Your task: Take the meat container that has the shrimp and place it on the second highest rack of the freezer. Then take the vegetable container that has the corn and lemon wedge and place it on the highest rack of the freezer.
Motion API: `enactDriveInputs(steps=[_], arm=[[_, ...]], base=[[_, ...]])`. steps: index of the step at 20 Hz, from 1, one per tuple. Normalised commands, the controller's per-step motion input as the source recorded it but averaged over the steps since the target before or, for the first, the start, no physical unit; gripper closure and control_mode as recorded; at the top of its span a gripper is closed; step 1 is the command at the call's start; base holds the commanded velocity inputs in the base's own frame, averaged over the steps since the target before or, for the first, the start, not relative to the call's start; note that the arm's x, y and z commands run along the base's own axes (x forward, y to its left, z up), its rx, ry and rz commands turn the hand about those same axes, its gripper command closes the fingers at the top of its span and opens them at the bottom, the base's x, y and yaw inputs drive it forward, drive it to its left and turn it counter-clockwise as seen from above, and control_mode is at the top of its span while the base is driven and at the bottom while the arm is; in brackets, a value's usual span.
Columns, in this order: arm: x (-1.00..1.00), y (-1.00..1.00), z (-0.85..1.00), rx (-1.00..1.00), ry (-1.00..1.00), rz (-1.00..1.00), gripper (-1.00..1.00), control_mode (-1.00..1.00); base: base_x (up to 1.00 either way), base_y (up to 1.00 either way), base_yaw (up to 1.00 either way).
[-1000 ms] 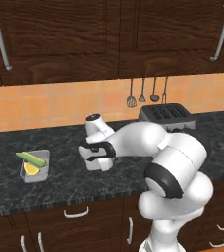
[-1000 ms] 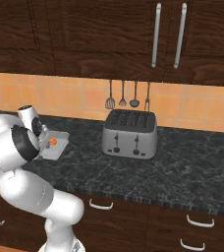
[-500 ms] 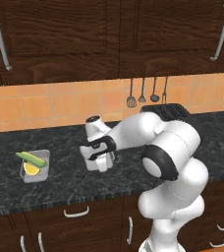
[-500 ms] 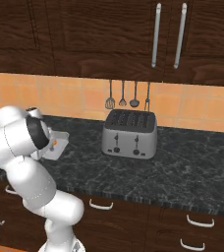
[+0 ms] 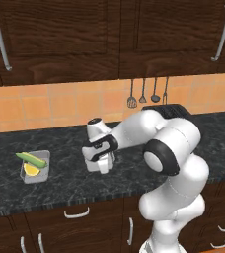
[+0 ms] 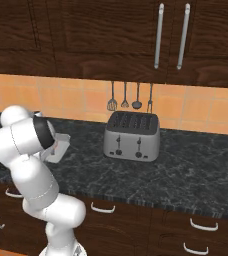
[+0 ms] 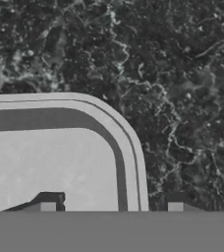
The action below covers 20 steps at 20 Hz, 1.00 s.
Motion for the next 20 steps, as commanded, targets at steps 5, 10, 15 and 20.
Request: enactDriveInputs(steps=[5, 10, 15, 20], arm=[[-0.08, -0.07, -0.06, 0.0, 0.0, 0.0, 1.0, -1.0], [-0.31, -0.36, 0.02, 0.04, 0.0, 0.0, 1.0, -1.0], [-0.12, -0.51, 0.48, 0.18, 0.0, 0.19, 1.0, -1.0], [-0.25, -0.42, 0.94, 0.18, -0.01, 0.35, 1.0, -1.0]], base=[[0.0, 0.0, 0.0], [0.0, 0.0, 0.0], [0.0, 0.0, 0.0], [0.0, 0.0, 0.0]])
